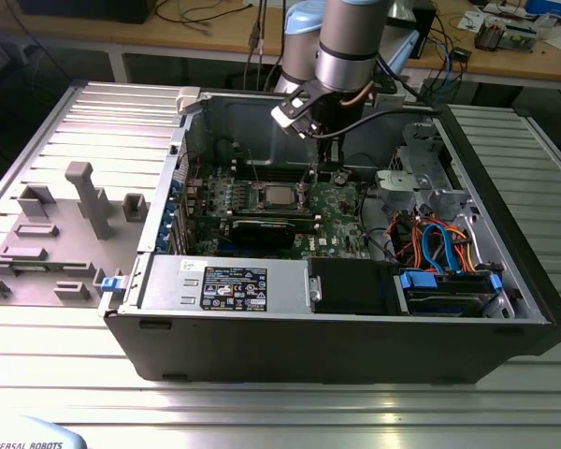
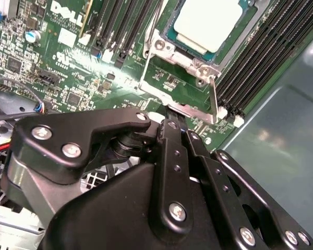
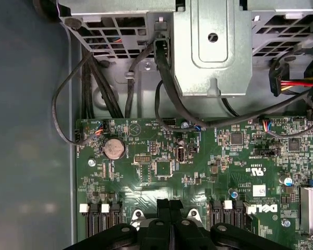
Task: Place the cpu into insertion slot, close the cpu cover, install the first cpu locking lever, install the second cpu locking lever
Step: 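Close the cpu cover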
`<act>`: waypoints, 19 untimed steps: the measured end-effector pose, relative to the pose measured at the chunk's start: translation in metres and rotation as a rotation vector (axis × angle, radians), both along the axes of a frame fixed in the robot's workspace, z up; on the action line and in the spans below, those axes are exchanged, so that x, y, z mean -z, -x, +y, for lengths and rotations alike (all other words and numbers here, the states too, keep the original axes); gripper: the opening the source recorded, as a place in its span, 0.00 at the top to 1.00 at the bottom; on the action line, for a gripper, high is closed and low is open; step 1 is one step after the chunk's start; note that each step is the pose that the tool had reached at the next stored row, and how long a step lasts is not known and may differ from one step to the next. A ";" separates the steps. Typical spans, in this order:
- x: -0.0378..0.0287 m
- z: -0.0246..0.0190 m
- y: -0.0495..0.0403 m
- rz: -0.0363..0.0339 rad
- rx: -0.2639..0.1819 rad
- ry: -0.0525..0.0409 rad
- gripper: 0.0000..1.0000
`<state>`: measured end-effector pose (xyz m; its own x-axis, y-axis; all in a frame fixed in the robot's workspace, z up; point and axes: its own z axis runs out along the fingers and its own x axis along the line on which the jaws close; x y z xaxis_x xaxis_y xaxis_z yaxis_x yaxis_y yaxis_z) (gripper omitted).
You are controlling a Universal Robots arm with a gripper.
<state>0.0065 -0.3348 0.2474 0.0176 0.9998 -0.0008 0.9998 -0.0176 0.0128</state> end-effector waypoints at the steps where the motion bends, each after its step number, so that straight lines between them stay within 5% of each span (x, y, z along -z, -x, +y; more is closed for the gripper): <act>1: 0.0000 0.0000 0.0008 0.0000 0.000 -0.0001 0.89; 19: -0.0006 0.0000 0.0194 0.0000 0.000 -0.0001 0.89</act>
